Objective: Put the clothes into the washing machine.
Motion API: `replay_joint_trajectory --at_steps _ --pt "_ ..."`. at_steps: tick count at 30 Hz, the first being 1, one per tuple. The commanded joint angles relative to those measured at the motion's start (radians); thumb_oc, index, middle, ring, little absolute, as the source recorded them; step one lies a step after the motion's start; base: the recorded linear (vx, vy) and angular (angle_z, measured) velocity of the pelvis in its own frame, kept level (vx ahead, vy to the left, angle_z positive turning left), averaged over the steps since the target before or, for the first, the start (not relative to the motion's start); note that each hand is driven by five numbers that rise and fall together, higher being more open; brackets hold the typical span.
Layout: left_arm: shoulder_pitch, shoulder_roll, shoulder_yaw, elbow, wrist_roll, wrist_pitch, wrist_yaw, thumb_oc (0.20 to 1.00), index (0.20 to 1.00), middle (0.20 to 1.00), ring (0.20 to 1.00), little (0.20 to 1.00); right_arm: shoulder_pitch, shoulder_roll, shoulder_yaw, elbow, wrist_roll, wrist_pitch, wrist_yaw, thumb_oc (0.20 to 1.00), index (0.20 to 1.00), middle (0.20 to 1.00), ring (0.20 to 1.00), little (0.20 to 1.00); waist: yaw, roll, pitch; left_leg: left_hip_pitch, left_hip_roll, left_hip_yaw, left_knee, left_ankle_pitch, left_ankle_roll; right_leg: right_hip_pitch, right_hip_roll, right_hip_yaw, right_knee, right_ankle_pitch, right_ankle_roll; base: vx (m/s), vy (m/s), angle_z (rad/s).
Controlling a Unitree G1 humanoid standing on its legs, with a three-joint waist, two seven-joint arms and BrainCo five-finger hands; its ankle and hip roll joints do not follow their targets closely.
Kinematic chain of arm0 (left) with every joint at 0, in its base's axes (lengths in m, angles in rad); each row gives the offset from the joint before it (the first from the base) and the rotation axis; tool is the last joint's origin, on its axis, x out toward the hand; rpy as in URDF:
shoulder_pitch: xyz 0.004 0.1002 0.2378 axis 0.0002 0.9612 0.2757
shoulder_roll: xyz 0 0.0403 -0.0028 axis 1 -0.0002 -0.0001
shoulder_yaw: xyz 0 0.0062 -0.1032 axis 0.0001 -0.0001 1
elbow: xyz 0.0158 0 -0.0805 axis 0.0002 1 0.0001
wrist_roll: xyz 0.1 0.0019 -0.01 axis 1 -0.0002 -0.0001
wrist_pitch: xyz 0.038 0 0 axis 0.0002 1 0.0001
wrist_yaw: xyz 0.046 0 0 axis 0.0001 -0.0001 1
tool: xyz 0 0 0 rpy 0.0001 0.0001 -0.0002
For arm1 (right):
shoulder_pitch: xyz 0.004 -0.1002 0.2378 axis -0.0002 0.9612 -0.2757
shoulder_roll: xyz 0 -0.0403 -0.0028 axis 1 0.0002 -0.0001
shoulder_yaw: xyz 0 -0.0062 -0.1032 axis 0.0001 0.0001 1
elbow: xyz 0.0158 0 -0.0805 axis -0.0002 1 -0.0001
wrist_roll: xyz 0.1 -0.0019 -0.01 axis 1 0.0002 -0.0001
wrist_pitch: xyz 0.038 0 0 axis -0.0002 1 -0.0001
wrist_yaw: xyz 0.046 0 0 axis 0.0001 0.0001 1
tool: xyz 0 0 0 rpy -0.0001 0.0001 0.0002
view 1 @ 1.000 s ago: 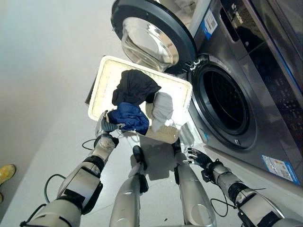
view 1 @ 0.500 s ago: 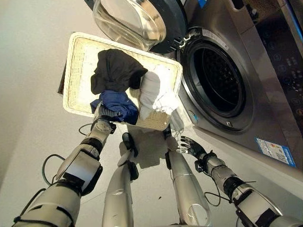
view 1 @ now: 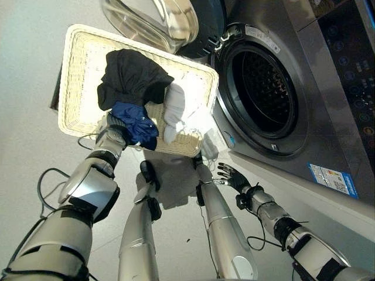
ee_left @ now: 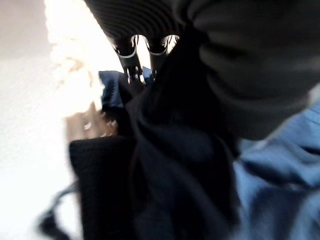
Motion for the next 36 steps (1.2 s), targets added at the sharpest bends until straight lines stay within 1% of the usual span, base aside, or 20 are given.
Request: replay_joint_trajectory --at_steps 1,3,4,5,6,7,9,11,13,15,16,18,21,23,29,32,33,34,35,36 --pt "0.035 -0.081 0.042 -0.012 -0.114 -0.112 -0.007 0.2 0.2 0.2 0.2 0.2 0.03 -0.022 0.04 -0.082 0.046 -0.06 0.01 1.0 1.0 1.0 1.0 1.0 -0.016 -0.017 0.04 0.025 -0.073 -0.014 0.104 -0.12 -0.02 0.014 0.066 -0.052 -0.054 0.04 -0.002 -0.02 -0.044 -0.03" --pt "0.041 -0.082 0.071 -0.037 -0.175 -0.167 0.034 0.2 0.2 0.2 0.2 0.2 0.036 -0.02 0.039 -0.109 0.056 -0.07 0.003 1.0 1.0 1.0 1.0 1.0 -0.011 -0.014 0.04 0.037 -0.071 -0.014 0.085 -0.109 -0.025 0.024 0.071 -0.056 -0.055 0.036 -0.004 -0.03 -0.046 -0.02" --pt "0.041 -0.082 0.071 -0.037 -0.175 -0.167 0.034 0.2 0.2 0.2 0.2 0.2 0.036 -0.02 0.039 -0.11 0.056 -0.07 0.003 1.0 1.0 1.0 1.0 1.0 -0.011 -0.014 0.04 0.037 -0.071 -0.014 0.085 -0.109 -0.025 0.024 0.07 -0.056 -0.055 0.036 -0.004 -0.04 -0.056 0.01" --pt "0.055 -0.085 0.104 -0.059 -0.242 -0.212 0.07 0.2 0.2 0.2 0.2 0.2 0.045 -0.017 0.036 -0.126 0.068 -0.084 -0.004 1.0 1.0 1.0 1.0 1.0 -0.004 -0.008 0.04 0.048 -0.069 -0.021 0.07 -0.1 -0.03 0.033 0.074 -0.056 -0.052 0.028 -0.006 -0.03 -0.052 0.01" --pt "0.06 -0.086 0.113 -0.065 -0.254 -0.22 0.079 0.2 0.2 0.2 0.2 0.2 0.047 -0.016 0.035 -0.13 0.07 -0.087 -0.006 1.0 1.0 1.0 1.0 1.0 -0.002 -0.006 0.04 0.051 -0.068 -0.023 0.067 -0.098 -0.031 0.036 0.075 -0.056 -0.05 0.025 -0.007 -0.06 -0.103 0.02" --pt "0.086 -0.095 0.154 -0.086 -0.306 -0.273 0.117 0.2 0.2 0.2 0.2 0.2 0.06 -0.011 0.028 -0.143 0.077 -0.098 -0.017 1.0 1.0 1.0 1.0 1.0 0.009 0.005 0.04 0.066 -0.068 -0.036 0.054 -0.09 -0.034 0.05 0.079 -0.056 -0.039 0.012 -0.01 -0.05 -0.1 0.03" --pt "0.109 -0.103 0.182 -0.112 -0.335 -0.302 0.144 0.2 0.2 0.2 0.2 0.2 0.069 -0.009 0.019 -0.159 0.08 -0.098 -0.03 1.0 1.0 1.0 1.0 1.0 0.023 0.015 0.04 0.083 -0.067 -0.048 0.041 -0.08 -0.038 0.067 0.081 -0.059 -0.027 -0.003 -0.014 -0.04 -0.098 0.08" --pt "0.123 -0.11 0.198 -0.128 -0.346 -0.312 0.164 0.2 0.2 0.2 0.2 0.2 0.074 -0.006 0.014 -0.168 0.078 -0.097 -0.042 1.0 1.0 1.0 1.0 1.0 0.032 0.022 0.04 0.096 -0.066 -0.057 0.03 -0.074 -0.041 0.079 0.081 -0.062 -0.022 -0.011 -0.016 -0.03 -0.063 0.15" --pt "0.16 -0.117 0.232 -0.166 -0.365 -0.332 0.237 0.2 0.2 0.2 0.2 0.2 0.079 -0.001 0.001 -0.18 0.074 -0.093 -0.061 1.0 1.0 1.0 1.0 1.0 0.058 0.039 0.04 0.136 -0.066 -0.08 -0.002 -0.059 -0.044 0.117 0.084 -0.072 -0.01 -0.035 -0.022 -0.05 -0.107 0.23" --pt "0.211 -0.118 0.271 -0.203 -0.423 -0.38 0.279 0.2 0.2 0.2 0.2 0.2 0.084 0.0 -0.004 -0.191 0.081 -0.106 -0.08 1.0 1.0 1.0 1.0 1.0 0.08 0.054 0.04 0.177 -0.069 -0.104 -0.033 -0.042 -0.047 0.157 0.091 -0.079 0.001 -0.06 -0.03 -0.06 -0.101 0.35" --pt "0.22 -0.119 0.277 -0.208 -0.427 -0.386 0.281 0.2 0.2 0.2 0.2 0.2 0.085 -0.001 -0.007 -0.192 0.081 -0.108 -0.082 1.0 1.0 1.0 1.0 1.0 0.083 0.056 0.04 0.183 -0.069 -0.107 -0.038 -0.039 -0.047 0.162 0.091 -0.08 0.002 -0.063 -0.031 -0.04 -0.096 0.34" --pt "0.29 -0.128 0.318 -0.253 -0.436 -0.431 0.299 0.2 0.2 0.2 0.2 0.2 0.097 -0.005 -0.029 -0.211 0.088 -0.123 -0.089 1.0 1.0 1.0 1.0 1.0 0.108 0.074 0.04 0.228 -0.073 -0.132 -0.074 -0.019 -0.051 0.207 0.093 -0.093 0.008 -0.085 -0.036 -0.04 -0.099 0.32" --pt "0.363 -0.13 0.344 -0.304 -0.428 -0.45 0.297 0.2 0.2 0.2 0.2 0.2 0.109 -0.011 -0.055 -0.239 0.091 -0.137 -0.097 1.0 1.0 1.0 1.0 1.0 0.134 0.088 0.04 0.285 -0.076 -0.157 -0.114 -0.002 -0.057 0.263 0.088 -0.116 0.003 -0.101 -0.041 -0.04 -0.084 0.43" --pt "0.43 -0.13 0.357 -0.351 -0.385 -0.45 0.287 0.2 0.2 0.2 0.2 0.2 0.11 -0.025 -0.082 -0.281 0.086 -0.135 -0.113 1.0 1.0 1.0 1.0 1.0 0.16 0.097 0.04 0.347 -0.075 -0.182 -0.162 0.021 -0.062 0.328 0.083 -0.143 -0.014 -0.108 -0.045 -0.03 -0.049 0.31" --pt "0.526 -0.145 0.349 -0.438 -0.324 -0.454 0.263 0.2 0.2 0.2 0.2 0.2 0.106 -0.044 -0.12 -0.335 0.07 -0.135 -0.14 1.0 1.0 1.0 1.0 1.0 0.186 0.111 0.04 0.443 -0.069 -0.202 -0.242 0.051 -0.066 0.428 0.08 -0.171 -0.06 -0.109 -0.044 -0.02 -0.006 0.23" --pt "0.6 -0.163 0.338 -0.538 -0.336 -0.5 0.182 0.2 0.2 0.2 0.2 0.2 0.101 -0.051 -0.147 -0.408 0.046 -0.12 -0.166 1.0 1.0 1.0 1.0 1.0 0.2 0.121 0.033 0.497 -0.063 -0.202 -0.307 0.075 -0.072 0.486 0.08 -0.188 -0.126 -0.089 -0.038 -0.04 0.02 0.14" --pt "0.625 -0.172 0.323 -0.59 -0.35 -0.528 0.108 0.2 0.2 0.2 0.2 0.2 0.099 -0.052 -0.151 -0.44 0.016 -0.118 -0.183 1.0 1.0 1.0 1.0 1.0 0.206 0.126 0.025 0.509 -0.062 -0.202 -0.329 0.083 -0.071 0.498 0.081 -0.193 -0.142 -0.084 -0.036 -0.03 0.018 0.0" --pt "0.628 -0.173 0.321 -0.596 -0.351 -0.528 0.101 0.2 0.2 0.2 0.2 0.2 0.1 -0.052 -0.152 -0.443 0.012 -0.118 -0.185 1.0 1.0 1.0 1.0 1.0 0.207 0.126 0.024 0.511 -0.062 -0.203 -0.332 0.084 -0.071 0.5 0.081 -0.194 -0.144 -0.083 -0.036 -0.05 0.026 0.01" --pt "0.642 -0.177 0.306 -0.629 -0.358 -0.539 0.05 0.2 0.2 0.2 0.2 0.2 0.099 -0.051 -0.155 -0.458 -0.013 -0.119 -0.194 1.0 1.0 1.0 1.0 1.0 0.212 0.13 0.02 0.518 -0.063 -0.205 -0.343 0.088 -0.069 0.506 0.081 -0.199 -0.149 -0.081 -0.035 0.0 0.0 0.0" --pt "0.646 -0.178 0.301 -0.638 -0.36 -0.545 0.033 0.2 0.2 0.2 0.2 0.2 0.099 -0.051 -0.155 -0.463 -0.024 -0.119 -0.197 1.0 1.0 1.0 1.0 1.0 0.213 0.132 0.019 0.52 -0.063 -0.206 -0.346 0.089 -0.069 0.508 0.081 -0.2 -0.15 -0.081 -0.035 -0.03 0.021 0.07"
